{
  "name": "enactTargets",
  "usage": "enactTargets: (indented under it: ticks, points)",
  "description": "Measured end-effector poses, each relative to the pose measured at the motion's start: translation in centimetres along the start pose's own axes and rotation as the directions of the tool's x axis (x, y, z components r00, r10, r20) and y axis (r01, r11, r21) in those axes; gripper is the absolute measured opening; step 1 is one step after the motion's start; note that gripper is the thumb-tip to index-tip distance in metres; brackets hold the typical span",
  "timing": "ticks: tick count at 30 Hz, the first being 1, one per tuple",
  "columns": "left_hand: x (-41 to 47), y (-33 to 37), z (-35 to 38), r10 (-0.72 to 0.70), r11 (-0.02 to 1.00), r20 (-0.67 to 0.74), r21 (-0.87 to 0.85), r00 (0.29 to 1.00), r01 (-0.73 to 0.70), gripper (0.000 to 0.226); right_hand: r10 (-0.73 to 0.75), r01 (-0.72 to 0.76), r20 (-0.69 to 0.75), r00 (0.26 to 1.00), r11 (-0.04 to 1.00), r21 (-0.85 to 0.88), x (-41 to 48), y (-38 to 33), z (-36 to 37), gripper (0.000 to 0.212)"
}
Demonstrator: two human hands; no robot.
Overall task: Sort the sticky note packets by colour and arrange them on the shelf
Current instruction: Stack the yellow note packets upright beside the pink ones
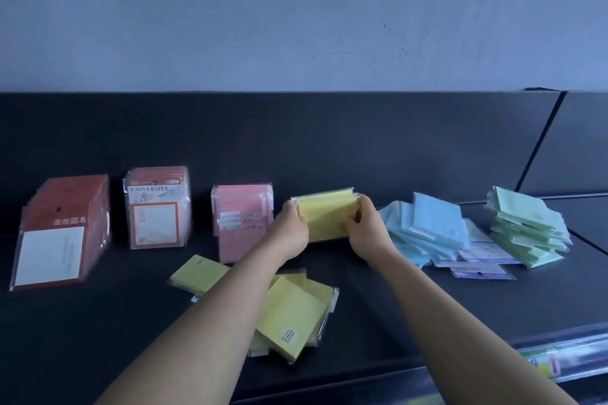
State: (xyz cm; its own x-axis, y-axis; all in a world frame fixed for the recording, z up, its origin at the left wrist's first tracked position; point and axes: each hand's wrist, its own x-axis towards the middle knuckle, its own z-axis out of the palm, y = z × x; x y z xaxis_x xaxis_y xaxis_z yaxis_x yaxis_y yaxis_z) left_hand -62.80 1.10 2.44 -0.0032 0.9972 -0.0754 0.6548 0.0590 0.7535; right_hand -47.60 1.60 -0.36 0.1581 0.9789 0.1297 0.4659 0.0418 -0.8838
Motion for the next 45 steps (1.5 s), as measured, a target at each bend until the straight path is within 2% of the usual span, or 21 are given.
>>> enactTargets:
  ticks: [3,6,10,16,23,26,29,34,36,38,40,45]
  points:
    - [1.2,0.7,1.1,-0.024,0.999,0.005,0.031,1.000,0.024,0.026,0.026,-0.027,-0.052,0.998,0.999,-0.029,1.4,0.7,-0.7,0.030]
    - [1.9,1.7,1.1,-0.017,0.999,-0.043,0.049,0.999,0.019,0.032,0.037,-0.037,-0.074,0.997,0.999,-0.006,2.7,0.5,-0.4,0.031]
    - [3.0,1.7,1.1,-0.105,0.993,-0.129,0.044,0.986,0.111,0.039,0.065,-0.063,-0.053,0.997,0.997,0.039,3.9,0.0,1.4,0.035]
    - [5.1,-0.2,2.1,-0.133,0.984,-0.116,0.104,0.984,0.145,0.015,0.097,-0.097,0.003,0.995,0.995,0.034,3.7,0.8,2.6,0.045]
    - [5.6,-0.7,2.4,-0.111,0.991,-0.130,0.055,0.985,0.119,0.011,0.075,-0.074,-0.002,0.997,0.994,0.075,3.8,0.7,2.4,0.047]
    - [5.4,-0.8,2.3,-0.087,0.993,-0.135,0.067,0.987,0.097,0.017,0.068,-0.067,-0.007,0.998,0.996,0.059,3.6,0.8,2.3,0.040]
    - [4.5,-0.4,2.0,-0.062,0.989,-0.123,0.129,0.991,0.078,0.024,0.084,-0.083,-0.009,0.996,0.995,0.054,3.3,0.6,2.4,0.044]
    - [2.0,0.7,-0.1,0.043,0.991,-0.089,0.133,0.995,-0.031,0.043,0.081,-0.081,0.010,0.997,0.997,0.000,2.9,0.5,2.3,0.032]
    - [1.6,0.2,-1.2,0.086,0.994,-0.056,0.079,0.995,-0.081,0.038,0.090,-0.088,0.036,0.995,0.995,-0.053,2.6,0.5,2.2,0.041]
    - [1.0,-0.8,-1.9,0.122,0.992,-0.027,0.048,0.992,-0.120,0.027,0.116,-0.108,0.060,0.991,0.986,-0.124,2.2,0.5,2.0,0.064]
    - [0.8,-1.8,-2.1,0.114,0.993,-0.015,0.028,0.993,-0.114,0.029,0.128,-0.112,0.079,0.989,0.977,-0.184,1.6,0.4,1.8,0.079]
    - [0.9,-3.0,-0.6,0.050,0.999,0.074,0.000,0.996,-0.050,0.019,0.153,-0.137,0.057,0.987,0.966,-0.222,0.9,0.2,1.6,0.082]
